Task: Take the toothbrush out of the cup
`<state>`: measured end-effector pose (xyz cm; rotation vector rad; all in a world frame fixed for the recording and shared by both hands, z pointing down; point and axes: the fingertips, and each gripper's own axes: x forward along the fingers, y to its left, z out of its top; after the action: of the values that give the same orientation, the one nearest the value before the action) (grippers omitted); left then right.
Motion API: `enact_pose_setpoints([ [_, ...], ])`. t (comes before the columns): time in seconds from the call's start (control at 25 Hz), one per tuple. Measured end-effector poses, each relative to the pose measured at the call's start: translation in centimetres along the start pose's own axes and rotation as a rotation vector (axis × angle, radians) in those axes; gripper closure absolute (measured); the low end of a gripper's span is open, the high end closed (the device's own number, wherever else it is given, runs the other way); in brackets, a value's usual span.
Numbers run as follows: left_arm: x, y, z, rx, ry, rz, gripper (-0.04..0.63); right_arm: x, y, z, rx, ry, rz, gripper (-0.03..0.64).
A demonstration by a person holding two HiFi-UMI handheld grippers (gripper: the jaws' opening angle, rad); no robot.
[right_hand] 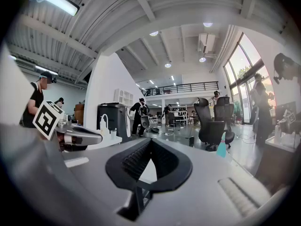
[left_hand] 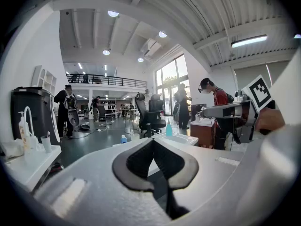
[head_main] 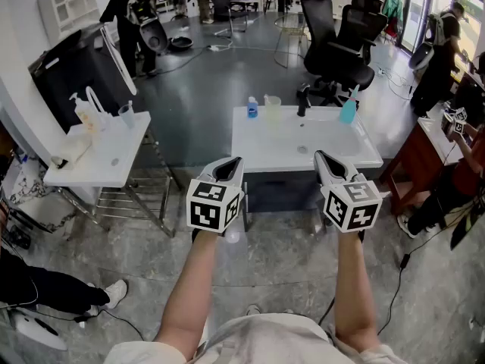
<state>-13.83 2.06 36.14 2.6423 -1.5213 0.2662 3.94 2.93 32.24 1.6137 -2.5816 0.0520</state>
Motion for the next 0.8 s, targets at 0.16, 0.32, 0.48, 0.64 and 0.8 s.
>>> enact_pose_setpoints([
  [0.16,0.2,-0.4,-0.2,0.019,0.009,-0.014,0.592,0.0,0.3,-0.2,0.008,-0.001,-0.011,0.614],
  [0.32,0.2,-0.2,-0.2,0.017,-0.002,-0.022,0.591,0.2,0.8,-0.5,0.010,0.004,-0.018,0.614],
  [0.48,0.7,-0.2,-0.5,0.036,-0.007,-0.031,0.591,0.5,1.3,-1.5,0.013,0.027,-0.018,0.614],
  [0.64,1.9,-0.5,-0.8,0.019,-0.009,-0.067,0.555,1.1,1.4,-2.1,0.015,0.039,-0.019,0.614],
  [0.8,2.9,-0.4,-1.0,0.006,-0.008,-0.076,0.535,1.9,1.3,-2.1,0.013,0.040,-0.015,0.614],
])
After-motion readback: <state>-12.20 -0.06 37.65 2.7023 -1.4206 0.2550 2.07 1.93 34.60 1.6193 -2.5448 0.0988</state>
